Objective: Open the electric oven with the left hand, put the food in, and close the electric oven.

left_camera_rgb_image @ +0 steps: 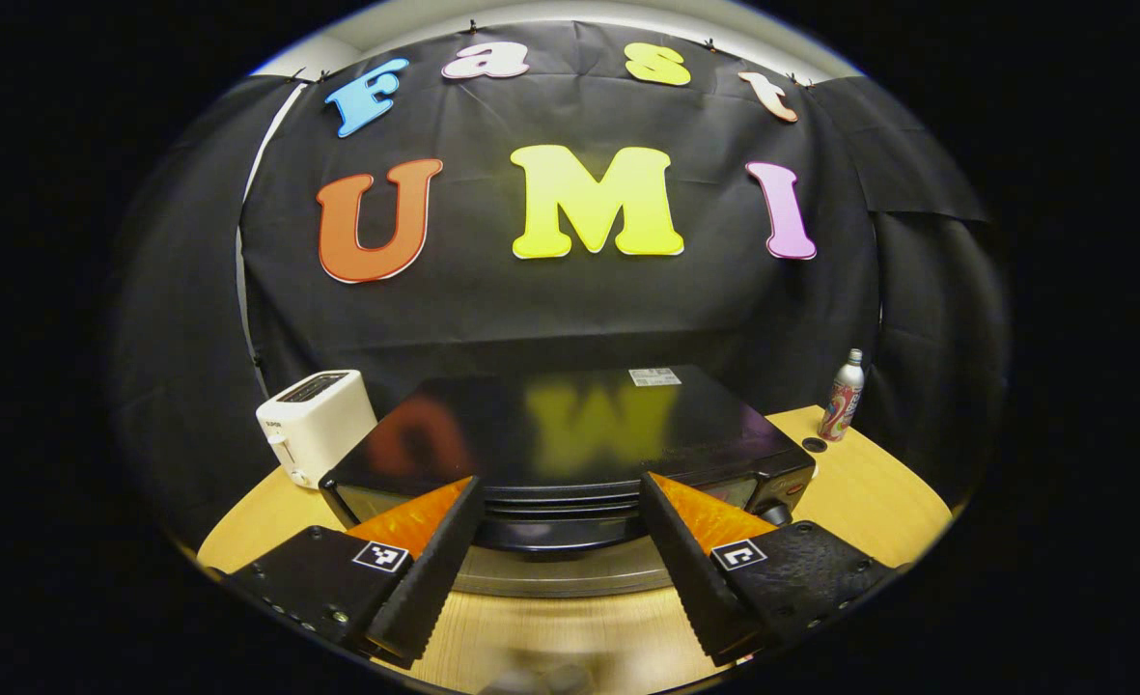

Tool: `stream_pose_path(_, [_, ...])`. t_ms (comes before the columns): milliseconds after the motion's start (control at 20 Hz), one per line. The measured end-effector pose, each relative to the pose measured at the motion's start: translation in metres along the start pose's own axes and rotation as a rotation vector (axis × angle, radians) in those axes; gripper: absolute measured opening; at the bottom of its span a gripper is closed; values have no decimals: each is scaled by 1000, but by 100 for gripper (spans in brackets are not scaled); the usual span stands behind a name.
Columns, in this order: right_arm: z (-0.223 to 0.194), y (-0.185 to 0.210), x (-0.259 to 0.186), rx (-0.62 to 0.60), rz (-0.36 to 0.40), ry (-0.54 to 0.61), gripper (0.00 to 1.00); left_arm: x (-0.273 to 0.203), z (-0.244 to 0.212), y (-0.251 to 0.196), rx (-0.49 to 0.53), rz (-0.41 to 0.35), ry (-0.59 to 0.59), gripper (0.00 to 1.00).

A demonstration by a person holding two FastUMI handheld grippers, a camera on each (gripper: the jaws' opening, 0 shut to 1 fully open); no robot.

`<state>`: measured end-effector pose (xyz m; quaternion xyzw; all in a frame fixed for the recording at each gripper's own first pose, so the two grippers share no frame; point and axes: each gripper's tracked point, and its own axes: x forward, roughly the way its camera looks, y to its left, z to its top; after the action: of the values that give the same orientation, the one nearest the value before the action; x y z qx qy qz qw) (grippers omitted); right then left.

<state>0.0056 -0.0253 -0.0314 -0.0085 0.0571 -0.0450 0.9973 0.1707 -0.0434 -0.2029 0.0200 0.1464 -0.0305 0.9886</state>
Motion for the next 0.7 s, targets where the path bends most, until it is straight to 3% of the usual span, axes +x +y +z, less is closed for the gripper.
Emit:
stream_pose_path(100, [0,3,2,-3,10,2,100,-7,-2,0,0,1,0,98])
stream_pose_path(150, [0,4,3,-5,15,1,96,-11,-4,0,-1,1,2,98])
stream_pose_path(700, [-10,20,-12,-19,54,9,97,-64,-42,-3,-6,-9,46,98])
